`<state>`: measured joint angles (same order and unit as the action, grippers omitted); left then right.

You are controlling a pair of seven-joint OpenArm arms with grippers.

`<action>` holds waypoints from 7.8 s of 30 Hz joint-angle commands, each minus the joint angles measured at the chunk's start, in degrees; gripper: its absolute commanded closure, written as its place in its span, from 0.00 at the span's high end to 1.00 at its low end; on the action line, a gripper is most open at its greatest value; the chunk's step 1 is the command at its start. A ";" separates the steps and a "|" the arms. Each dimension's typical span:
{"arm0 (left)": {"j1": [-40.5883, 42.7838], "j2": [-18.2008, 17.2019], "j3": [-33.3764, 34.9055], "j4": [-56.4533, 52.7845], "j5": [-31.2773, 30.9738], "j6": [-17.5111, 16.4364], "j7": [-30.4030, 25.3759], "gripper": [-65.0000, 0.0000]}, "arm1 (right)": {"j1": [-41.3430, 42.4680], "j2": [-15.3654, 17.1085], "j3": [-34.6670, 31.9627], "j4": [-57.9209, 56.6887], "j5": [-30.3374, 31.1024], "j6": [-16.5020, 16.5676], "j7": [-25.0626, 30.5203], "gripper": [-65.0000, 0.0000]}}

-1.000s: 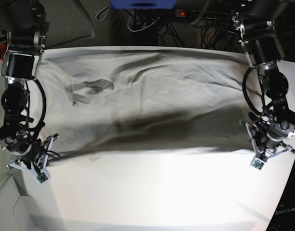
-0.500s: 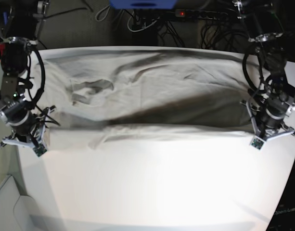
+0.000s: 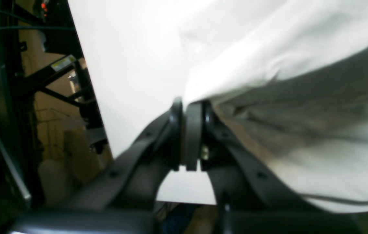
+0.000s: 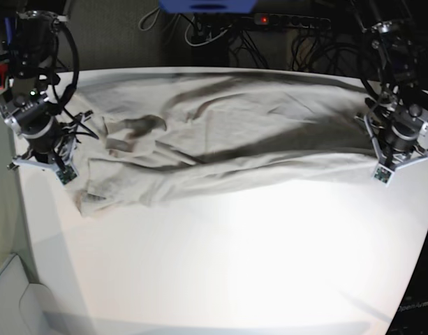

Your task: Layout the t-shirt on the table in an organized manner, then fold the t-shirt properly

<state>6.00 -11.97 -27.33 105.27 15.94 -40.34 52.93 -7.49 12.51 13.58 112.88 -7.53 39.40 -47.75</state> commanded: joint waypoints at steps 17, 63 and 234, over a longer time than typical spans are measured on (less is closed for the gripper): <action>-1.03 0.05 -0.14 0.97 -0.16 0.34 -0.84 0.01 | 12.63 0.89 -2.99 -19.30 -0.07 0.60 1.37 0.56; -4.02 1.02 -0.58 1.67 0.01 0.34 -0.22 0.01 | 18.69 0.45 -3.43 -25.63 -0.07 0.60 7.53 0.05; -12.46 11.66 -14.73 -9.93 -12.47 0.34 2.85 0.80 | 14.12 2.65 -5.72 -35.21 -0.16 0.60 6.30 0.41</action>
<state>-5.23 0.23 -42.02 94.08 3.79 -40.27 56.88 6.46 14.44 7.70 77.49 -5.58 39.20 -38.96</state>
